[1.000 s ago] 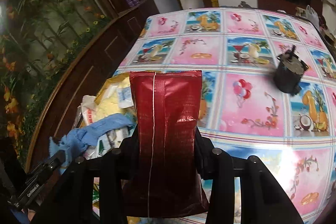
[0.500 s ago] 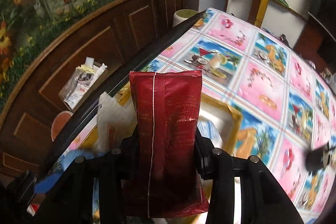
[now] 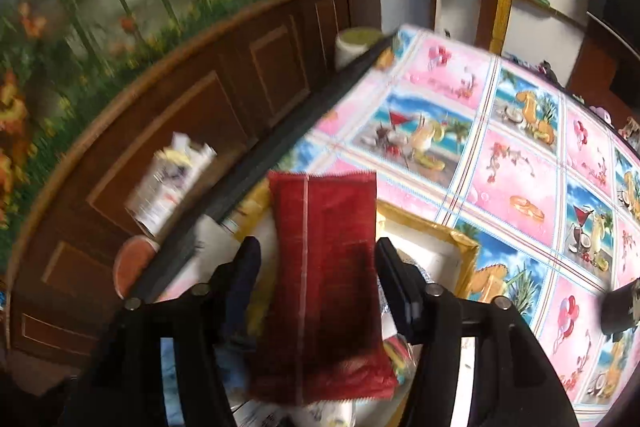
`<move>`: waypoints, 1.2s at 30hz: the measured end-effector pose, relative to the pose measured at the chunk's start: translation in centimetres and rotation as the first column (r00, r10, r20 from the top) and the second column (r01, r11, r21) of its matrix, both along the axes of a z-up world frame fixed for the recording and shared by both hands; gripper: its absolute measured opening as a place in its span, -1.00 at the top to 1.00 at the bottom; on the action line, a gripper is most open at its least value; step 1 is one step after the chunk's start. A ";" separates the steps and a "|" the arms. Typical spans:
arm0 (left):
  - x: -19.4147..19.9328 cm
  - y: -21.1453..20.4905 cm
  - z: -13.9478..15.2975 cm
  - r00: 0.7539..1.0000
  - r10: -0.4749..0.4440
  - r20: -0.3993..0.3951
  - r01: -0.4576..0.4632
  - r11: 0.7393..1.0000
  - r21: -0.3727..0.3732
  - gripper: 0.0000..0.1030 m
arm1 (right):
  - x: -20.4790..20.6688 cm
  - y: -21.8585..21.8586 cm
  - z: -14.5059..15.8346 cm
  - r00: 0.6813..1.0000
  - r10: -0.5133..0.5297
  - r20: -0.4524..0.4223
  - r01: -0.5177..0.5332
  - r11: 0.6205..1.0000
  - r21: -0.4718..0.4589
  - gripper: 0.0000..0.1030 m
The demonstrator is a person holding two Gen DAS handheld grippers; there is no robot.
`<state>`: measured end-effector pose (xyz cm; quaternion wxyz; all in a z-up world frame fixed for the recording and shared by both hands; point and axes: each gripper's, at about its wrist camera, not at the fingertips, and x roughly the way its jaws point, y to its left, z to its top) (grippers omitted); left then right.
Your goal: Organize soft objects
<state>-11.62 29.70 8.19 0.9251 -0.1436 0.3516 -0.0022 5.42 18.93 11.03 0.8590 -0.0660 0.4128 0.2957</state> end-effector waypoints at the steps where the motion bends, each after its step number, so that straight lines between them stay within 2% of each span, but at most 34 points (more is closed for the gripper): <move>1: -0.1 -0.3 0.2 1.000 0.004 0.004 -0.004 1.000 0.013 -0.02 | -0.6 -0.7 0.6 1.000 -0.005 0.016 0.005 1.000 0.020 -0.18; 3: -0.5 -1.0 0.6 0.999 0.023 0.023 -0.024 0.998 0.051 -0.02 | -2.1 -1.8 1.5 0.999 -0.009 0.046 0.006 0.999 0.053 -0.22; 5: -1.5 -2.0 1.6 0.994 0.078 0.072 -0.087 0.987 0.132 -0.02 | -3.7 -3.4 1.9 0.997 -0.013 0.080 0.007 0.998 0.068 -0.27; 7: -3.1 -3.4 2.8 0.971 0.167 0.172 -0.208 0.944 0.257 -0.03 | -5.5 -5.2 1.7 0.993 -0.021 0.120 0.012 0.997 0.070 -0.28; 9: -4.8 -5.1 4.0 0.938 0.199 0.283 -0.289 0.901 0.325 -0.37 | -7.1 -7.0 1.3 0.988 -0.034 0.152 0.024 0.997 0.071 -0.29; 10: -5.6 -6.0 4.5 0.925 0.181 0.333 -0.293 0.899 0.327 -0.86 | -7.7 -8.0 1.0 0.985 -0.046 0.167 0.033 0.997 0.075 -0.29; 11: -6.4 -6.7 4.9 0.913 0.134 0.385 -0.262 0.916 0.304 -1.00 | -8.5 -9.0 0.6 0.982 -0.056 0.180 0.043 0.996 0.076 -0.29; 13: -6.8 -7.6 4.2 0.904 0.067 0.423 -0.184 0.952 0.243 -1.00 | -9.5 -10.4 -0.2 0.977 -0.081 0.195 0.067 0.995 0.078 -0.29; 15: -5.2 -8.7 3.3 0.944 0.028 0.327 -0.113 0.963 0.244 -1.00 | -10.6 -11.9 -1.0 0.976 -0.102 0.194 0.086 0.992 0.089 -0.29; 16: -4.4 -9.4 2.8 0.961 0.041 0.275 -0.117 0.957 0.267 -1.00 | -11.1 -12.6 -1.4 0.977 -0.110 0.184 0.093 0.991 0.097 -0.29; 17: -4.0 -10.0 2.5 0.966 0.057 0.253 -0.132 0.947 0.293 -1.00 | -11.4 -13.4 -1.7 0.978 -0.112 0.174 0.095 0.990 0.103 -0.29; 19: -3.6 -11.4 2.4 0.966 0.081 0.244 -0.162 0.928 0.335 -1.00 | -12.0 -14.6 -2.3 0.980 -0.116 0.161 0.099 0.989 0.110 -0.29; 23: -3.5 -12.8 2.6 0.963 0.117 0.243 -0.202 0.909 0.364 -1.00 | -12.7 -16.0 -3.1 0.979 -0.119 0.165 0.106 0.990 0.089 -0.33; 30: -3.1 -13.8 1.9 0.972 0.157 0.176 -0.210 0.915 0.344 -1.00 | -13.4 -17.7 -4.6 0.962 -0.134 0.237 0.128 0.991 0.041 -0.33; 36: -1.7 -14.2 0.9 0.979 0.172 0.108 -0.199 0.920 0.339 -1.00 | -13.7 -18.1 -6.0 0.963 -0.113 0.245 0.121 0.993 -0.015 -0.33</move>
